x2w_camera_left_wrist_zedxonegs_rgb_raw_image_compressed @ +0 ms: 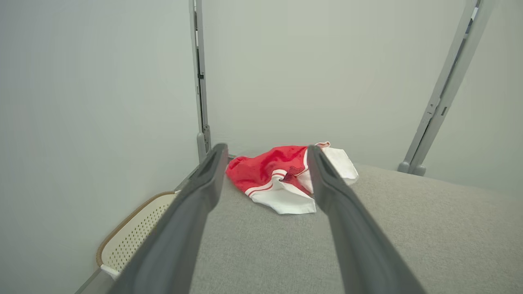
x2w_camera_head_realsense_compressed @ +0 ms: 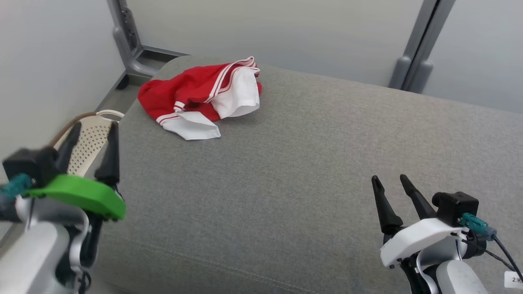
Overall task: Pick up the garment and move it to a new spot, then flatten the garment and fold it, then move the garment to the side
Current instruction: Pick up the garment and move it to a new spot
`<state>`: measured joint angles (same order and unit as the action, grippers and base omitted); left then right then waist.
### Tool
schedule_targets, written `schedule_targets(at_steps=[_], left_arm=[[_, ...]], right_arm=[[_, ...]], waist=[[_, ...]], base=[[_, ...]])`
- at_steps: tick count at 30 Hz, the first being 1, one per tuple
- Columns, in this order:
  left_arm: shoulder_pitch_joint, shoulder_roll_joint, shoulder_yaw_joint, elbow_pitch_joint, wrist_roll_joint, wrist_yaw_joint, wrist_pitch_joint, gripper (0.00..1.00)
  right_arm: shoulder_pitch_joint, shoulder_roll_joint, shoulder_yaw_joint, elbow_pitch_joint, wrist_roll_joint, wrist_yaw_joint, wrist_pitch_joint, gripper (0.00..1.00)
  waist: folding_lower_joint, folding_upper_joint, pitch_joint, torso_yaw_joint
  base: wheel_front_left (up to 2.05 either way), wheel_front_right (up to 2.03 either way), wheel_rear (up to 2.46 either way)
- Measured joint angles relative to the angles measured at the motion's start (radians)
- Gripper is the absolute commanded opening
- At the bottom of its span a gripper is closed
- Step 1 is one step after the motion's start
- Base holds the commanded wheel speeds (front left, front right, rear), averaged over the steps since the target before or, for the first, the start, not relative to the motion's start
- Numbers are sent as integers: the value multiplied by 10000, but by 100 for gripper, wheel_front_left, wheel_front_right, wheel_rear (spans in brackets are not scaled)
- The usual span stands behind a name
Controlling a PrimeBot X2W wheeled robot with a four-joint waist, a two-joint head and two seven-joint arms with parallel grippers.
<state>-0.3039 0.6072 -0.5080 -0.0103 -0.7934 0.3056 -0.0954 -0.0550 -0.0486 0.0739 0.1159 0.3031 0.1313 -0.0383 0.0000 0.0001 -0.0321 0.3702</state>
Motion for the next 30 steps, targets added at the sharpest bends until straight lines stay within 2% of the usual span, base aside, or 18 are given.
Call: schedule_targets(at_steps=[7,8,13,21,30], left_arm=[[-3033,15,389,1561,-479,-1026,1116,100],[-3776,27,506,2169,-696,-1252,1452,100],[-5255,374,552,3521,-738,-1835,2232,100],[-6140,1066,349,5068,-652,-2441,3126,100],[-6174,1250,253,5873,-740,-2815,3407,100]], right_arm=[[-451,4,-58,-322,-211,0,140,100],[-629,2,-63,-462,-295,0,169,100],[-1104,-6,-44,-825,-602,0,238,100],[-1899,-10,100,-1661,-756,0,324,100],[-2061,-15,105,-1992,-754,0,217,100]], waist=[[0,0,557,-846],[0,0,794,-1100],[0,0,1511,-1754],[1,0,2922,-2778],[2,0,4278,-3647]], base=[[0,0,0],[0,0,0],[0,0,0],[0,0,0],[0,0,0]])
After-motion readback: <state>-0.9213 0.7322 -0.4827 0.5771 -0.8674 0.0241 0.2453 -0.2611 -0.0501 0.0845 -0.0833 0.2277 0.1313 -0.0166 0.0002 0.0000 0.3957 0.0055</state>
